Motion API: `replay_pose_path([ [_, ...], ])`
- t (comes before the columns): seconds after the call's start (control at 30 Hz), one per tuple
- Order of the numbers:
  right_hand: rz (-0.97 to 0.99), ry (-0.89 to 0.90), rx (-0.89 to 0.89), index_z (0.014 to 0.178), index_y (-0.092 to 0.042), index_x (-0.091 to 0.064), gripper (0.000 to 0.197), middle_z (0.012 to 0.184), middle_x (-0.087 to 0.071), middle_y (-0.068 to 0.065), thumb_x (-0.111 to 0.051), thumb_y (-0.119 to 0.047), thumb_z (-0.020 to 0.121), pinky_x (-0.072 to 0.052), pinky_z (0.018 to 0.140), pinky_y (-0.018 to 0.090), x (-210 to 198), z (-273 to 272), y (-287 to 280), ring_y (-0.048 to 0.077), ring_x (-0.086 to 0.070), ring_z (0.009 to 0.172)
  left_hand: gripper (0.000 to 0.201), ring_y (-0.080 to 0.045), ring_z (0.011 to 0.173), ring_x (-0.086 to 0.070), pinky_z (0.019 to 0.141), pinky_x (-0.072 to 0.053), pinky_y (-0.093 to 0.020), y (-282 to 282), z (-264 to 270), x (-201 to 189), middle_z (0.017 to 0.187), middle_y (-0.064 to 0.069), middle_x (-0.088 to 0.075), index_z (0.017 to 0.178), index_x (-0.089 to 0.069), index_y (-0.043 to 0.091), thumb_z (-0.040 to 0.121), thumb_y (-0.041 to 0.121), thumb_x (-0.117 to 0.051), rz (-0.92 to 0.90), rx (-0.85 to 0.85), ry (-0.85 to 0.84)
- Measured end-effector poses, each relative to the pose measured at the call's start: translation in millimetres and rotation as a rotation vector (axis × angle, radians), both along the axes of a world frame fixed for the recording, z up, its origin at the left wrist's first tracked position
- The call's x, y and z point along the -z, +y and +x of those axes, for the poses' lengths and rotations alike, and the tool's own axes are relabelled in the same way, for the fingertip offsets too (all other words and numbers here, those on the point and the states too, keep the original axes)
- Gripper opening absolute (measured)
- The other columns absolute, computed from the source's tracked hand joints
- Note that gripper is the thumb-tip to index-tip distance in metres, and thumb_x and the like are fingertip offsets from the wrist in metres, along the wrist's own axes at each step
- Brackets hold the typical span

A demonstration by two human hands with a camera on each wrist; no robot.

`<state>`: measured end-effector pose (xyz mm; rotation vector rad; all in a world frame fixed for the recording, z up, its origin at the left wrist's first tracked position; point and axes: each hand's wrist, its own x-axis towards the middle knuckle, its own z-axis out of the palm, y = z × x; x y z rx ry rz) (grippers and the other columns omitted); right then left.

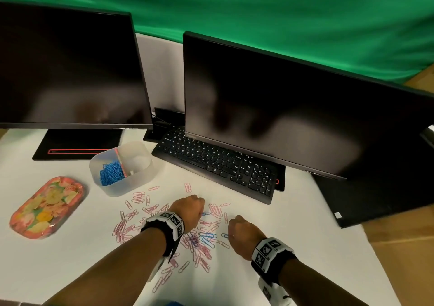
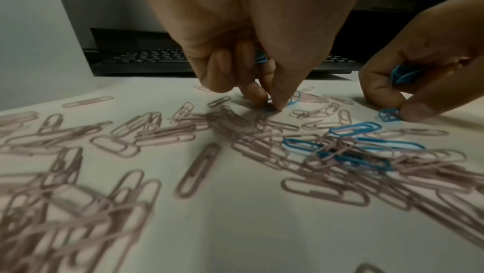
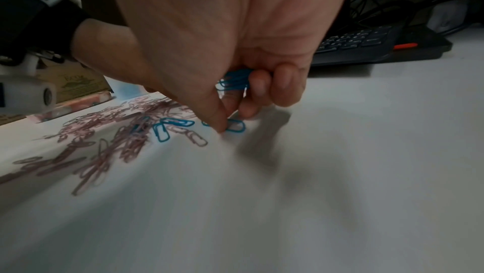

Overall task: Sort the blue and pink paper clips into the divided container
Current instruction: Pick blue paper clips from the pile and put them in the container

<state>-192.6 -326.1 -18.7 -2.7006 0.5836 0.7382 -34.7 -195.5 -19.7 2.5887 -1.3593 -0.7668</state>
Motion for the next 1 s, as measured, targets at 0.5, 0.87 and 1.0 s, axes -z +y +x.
replay_pose_path([
  [0.5, 0.676, -0.256, 0.372, 0.091, -0.018, -0.065, 0.02, 0.08, -0.06, -0.001, -0.048, -0.01, 0.097, -0.047, 0.066, 0.021, -25.5, 42.2, 15.0, 0.006, -0.054, 0.068, 0.012, -0.011, 0.046, -0.029, 0.048, -0.026, -0.021, 55.8, 30.1, -34.1, 0.078, -0.007, -0.065, 0.088, -0.067, 0.008, 0.093, 0.01, -0.056, -0.569, -0.923, 1.056],
  [0.87, 1.234, -0.017, 0.496, 0.069, -0.009, -0.057, 0.03, 0.055, -0.054, 0.009, -0.038, -0.009, 0.092, -0.043, 0.042, 0.019, -92.0, 222.4, 114.2, 0.017, -0.054, 0.04, 0.013, -0.013, 0.047, -0.059, 0.047, -0.05, -0.023, 124.0, 102.3, -75.5, 0.063, -0.007, -0.063, 0.089, -0.062, 0.005, 0.094, 0.001, -0.051, -0.886, -1.299, 0.772],
  [1.0, 1.0, -0.165, 0.43, 0.075, -0.012, -0.055, 0.021, 0.071, -0.06, 0.007, -0.05, 0.0, 0.092, -0.054, 0.065, 0.031, -95.8, 262.6, 141.0, 0.018, -0.06, 0.062, 0.019, -0.023, 0.059, -0.07, 0.056, -0.06, -0.028, 137.1, 132.0, -82.6, 0.068, -0.016, -0.068, 0.097, -0.057, 0.002, 0.091, -0.011, -0.045, -0.906, -1.396, 0.792],
])
